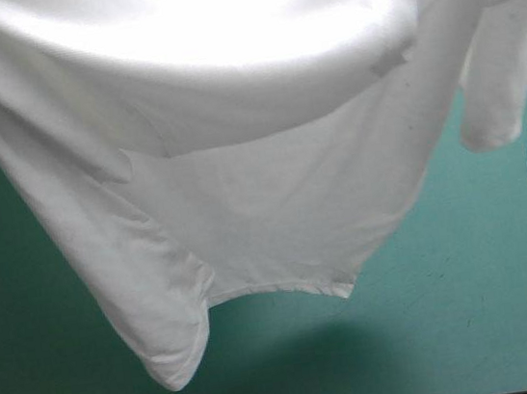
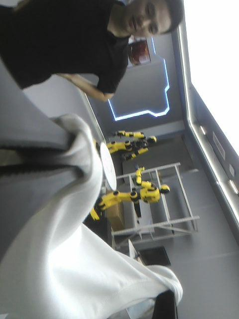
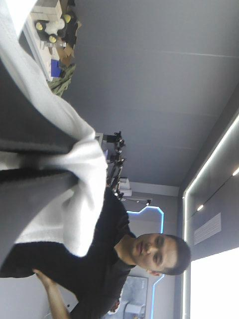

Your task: Fold the cloth

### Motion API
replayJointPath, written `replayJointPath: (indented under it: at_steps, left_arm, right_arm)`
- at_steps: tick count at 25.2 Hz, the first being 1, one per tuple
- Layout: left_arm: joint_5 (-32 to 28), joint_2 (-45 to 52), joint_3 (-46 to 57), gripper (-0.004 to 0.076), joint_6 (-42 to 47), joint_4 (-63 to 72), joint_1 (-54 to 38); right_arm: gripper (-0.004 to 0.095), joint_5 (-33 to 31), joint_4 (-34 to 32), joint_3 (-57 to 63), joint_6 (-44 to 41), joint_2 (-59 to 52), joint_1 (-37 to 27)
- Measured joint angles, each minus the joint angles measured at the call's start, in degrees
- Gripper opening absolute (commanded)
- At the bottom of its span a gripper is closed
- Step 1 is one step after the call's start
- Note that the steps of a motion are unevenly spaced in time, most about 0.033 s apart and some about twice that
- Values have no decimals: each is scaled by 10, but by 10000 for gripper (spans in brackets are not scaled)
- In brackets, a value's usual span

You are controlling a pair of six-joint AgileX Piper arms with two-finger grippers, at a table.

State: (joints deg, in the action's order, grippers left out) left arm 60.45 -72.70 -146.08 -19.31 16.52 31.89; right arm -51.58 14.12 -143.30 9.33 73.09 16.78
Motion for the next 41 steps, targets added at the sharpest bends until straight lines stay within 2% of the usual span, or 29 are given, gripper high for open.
replayJointPath:
  at_steps: [3,4,8,12,16,19,21,25,33,41]
  left_arm:
    - [22,1,-2,-9,-2,44,0]
    - [53,1,-2,-9,-2,66,0]
    - [116,0,-2,-9,25,84,0]
    - [115,2,24,-9,86,22,0]
    - [115,3,156,-9,135,-79,0]
    - [114,-15,317,-9,148,-130,0]
    - [95,-36,388,-9,157,-160,0]
    - [50,-97,446,-9,174,-237,-1]
    - [-80,-202,450,-8,175,-308,-1]
    - [-205,-308,450,-9,193,-270,-52]
  right_arm:
    - [-17,-2,18,-1,3,-23,0]
    - [-17,-8,24,-2,4,-36,0]
    - [-17,-22,33,1,5,-52,0]
    - [-17,-34,43,51,5,-60,0]
    - [-17,-47,41,173,5,-51,0]
    - [-17,-47,6,243,5,-21,0]
    - [-17,-47,-23,256,5,7,0]
    - [-17,-32,-69,258,-2,66,0]
    - [-17,-3,-128,258,-15,184,0]
    - [-17,8,-159,258,-22,292,0]
